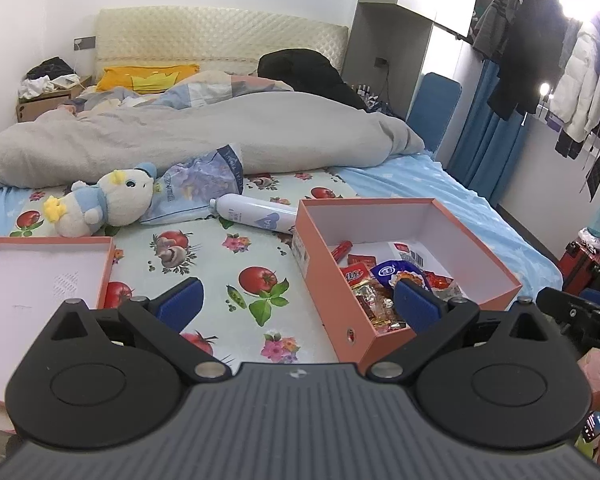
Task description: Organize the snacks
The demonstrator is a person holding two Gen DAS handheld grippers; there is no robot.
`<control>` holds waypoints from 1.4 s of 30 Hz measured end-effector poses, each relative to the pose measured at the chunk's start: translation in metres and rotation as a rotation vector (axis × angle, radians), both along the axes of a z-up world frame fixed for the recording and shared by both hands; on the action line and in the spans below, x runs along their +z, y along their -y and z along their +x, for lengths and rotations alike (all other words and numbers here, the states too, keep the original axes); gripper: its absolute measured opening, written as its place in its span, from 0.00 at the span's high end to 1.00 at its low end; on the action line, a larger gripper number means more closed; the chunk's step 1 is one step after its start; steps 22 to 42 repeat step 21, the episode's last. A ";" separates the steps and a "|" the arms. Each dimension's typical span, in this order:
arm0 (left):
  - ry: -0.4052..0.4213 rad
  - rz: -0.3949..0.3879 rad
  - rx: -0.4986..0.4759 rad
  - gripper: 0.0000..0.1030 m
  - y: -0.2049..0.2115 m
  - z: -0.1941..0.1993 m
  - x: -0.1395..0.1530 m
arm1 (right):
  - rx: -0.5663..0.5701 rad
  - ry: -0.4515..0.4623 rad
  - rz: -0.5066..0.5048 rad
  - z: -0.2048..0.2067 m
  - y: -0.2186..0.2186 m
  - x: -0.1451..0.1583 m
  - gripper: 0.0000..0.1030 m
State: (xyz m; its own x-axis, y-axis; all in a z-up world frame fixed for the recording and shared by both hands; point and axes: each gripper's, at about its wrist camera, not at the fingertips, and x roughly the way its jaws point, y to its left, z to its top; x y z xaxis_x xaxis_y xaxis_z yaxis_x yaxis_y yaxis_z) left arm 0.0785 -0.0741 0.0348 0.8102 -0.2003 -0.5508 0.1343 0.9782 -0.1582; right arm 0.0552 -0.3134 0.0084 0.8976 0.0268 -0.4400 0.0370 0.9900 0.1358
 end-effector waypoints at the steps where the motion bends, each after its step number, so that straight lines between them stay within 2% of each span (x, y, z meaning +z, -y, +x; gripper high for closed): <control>1: 0.001 0.000 -0.002 0.00 0.000 -0.001 0.000 | 0.001 -0.003 0.001 0.000 0.000 0.000 0.00; 10: -0.001 0.019 0.009 0.00 -0.001 -0.003 -0.001 | -0.001 -0.018 0.004 0.002 0.000 -0.004 0.00; 42: -0.009 0.006 0.019 0.00 -0.001 -0.003 0.001 | -0.001 -0.027 0.025 0.002 0.005 -0.005 0.00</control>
